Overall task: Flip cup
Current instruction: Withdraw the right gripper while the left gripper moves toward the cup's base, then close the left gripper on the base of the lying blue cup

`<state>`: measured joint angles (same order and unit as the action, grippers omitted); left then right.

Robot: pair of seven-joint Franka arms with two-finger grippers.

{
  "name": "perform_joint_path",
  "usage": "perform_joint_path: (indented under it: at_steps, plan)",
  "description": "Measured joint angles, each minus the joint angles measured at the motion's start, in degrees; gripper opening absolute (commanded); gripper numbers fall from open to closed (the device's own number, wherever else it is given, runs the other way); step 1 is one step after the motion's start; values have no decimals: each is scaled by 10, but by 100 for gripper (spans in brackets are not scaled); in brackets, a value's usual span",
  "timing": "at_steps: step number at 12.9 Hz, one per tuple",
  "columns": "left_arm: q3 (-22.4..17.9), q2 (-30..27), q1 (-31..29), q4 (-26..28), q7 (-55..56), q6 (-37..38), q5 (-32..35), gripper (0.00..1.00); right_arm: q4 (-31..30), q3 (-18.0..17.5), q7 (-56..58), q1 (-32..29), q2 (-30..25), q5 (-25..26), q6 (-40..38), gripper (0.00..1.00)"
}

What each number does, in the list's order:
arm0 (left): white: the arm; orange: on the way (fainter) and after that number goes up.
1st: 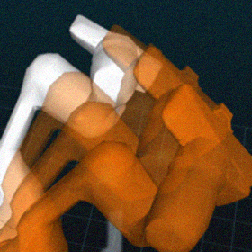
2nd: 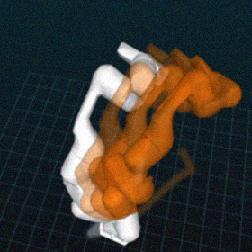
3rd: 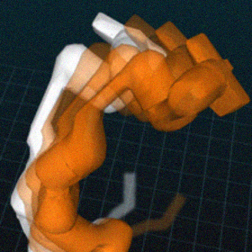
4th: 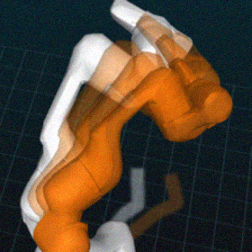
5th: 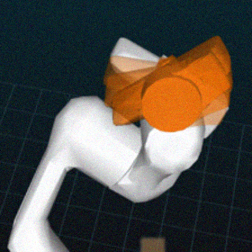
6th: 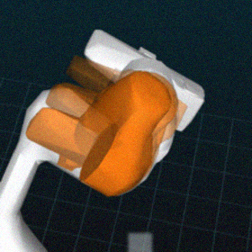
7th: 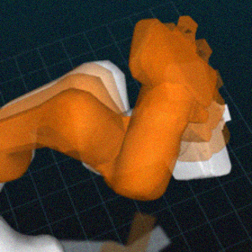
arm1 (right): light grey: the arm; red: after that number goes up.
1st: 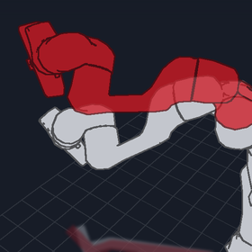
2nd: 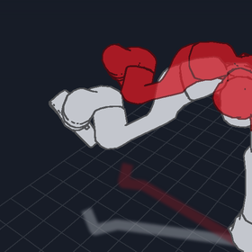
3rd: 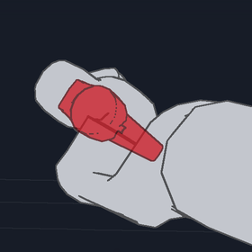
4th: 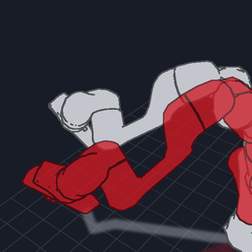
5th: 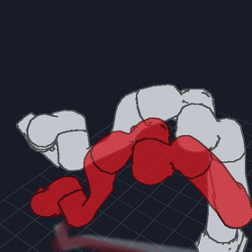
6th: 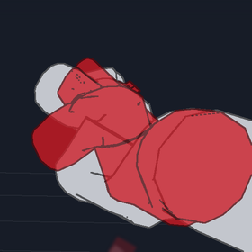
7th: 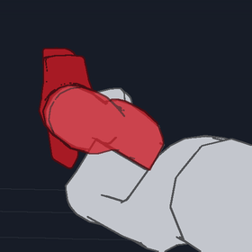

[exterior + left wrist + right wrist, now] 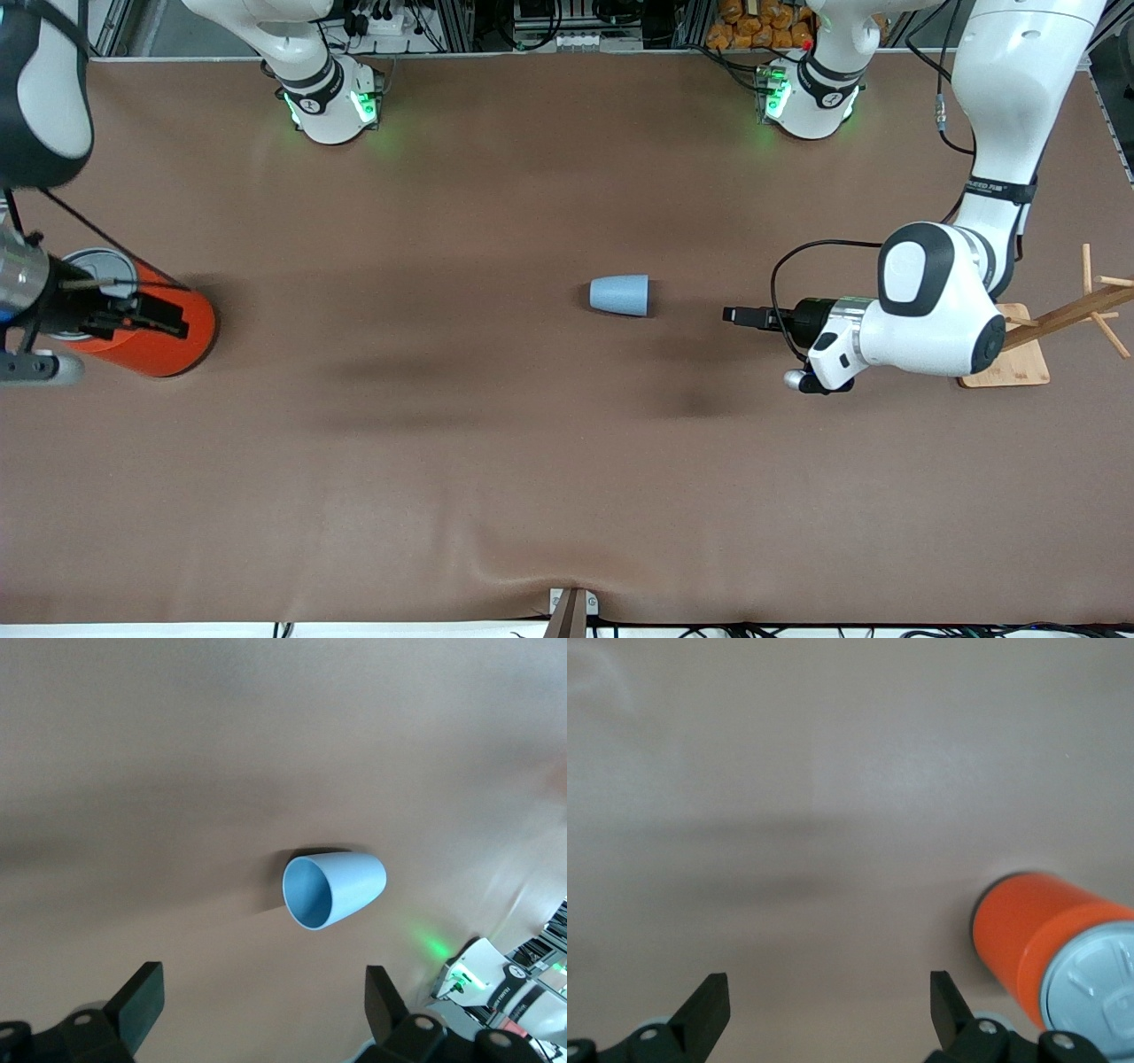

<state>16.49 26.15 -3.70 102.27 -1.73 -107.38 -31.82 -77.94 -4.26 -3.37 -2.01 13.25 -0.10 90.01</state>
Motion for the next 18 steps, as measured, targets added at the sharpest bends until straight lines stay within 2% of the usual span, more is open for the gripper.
perform_joint_path:
  at_steps: [3, 5, 7, 9, 13, 18]
  plan:
    - [1, -20, 0, 36, -11, -5, -34, 100, -100, 14, -6, 0, -110, 0, 0, 100]
    - [2, -40, 0, 63, -36, -5, -62, 100, -146, 19, -6, 0, -153, 0, 9, 100]
    - [4, -58, 0, 86, -56, -6, -88, 100, -140, 20, -5, 1, -152, 1, 26, 100]
    - [19, -66, 0, 99, -60, -23, -108, 100, -102, 19, -5, 5, -126, 3, 27, 100]
    - [64, -65, 4, 138, -66, -112, -138, 100, -72, 19, -5, 6, -108, 2, -1, 100]
    - [75, -41, 5, 183, -159, -167, -221, 100, -39, 19, -4, 6, -108, 4, -18, 100]
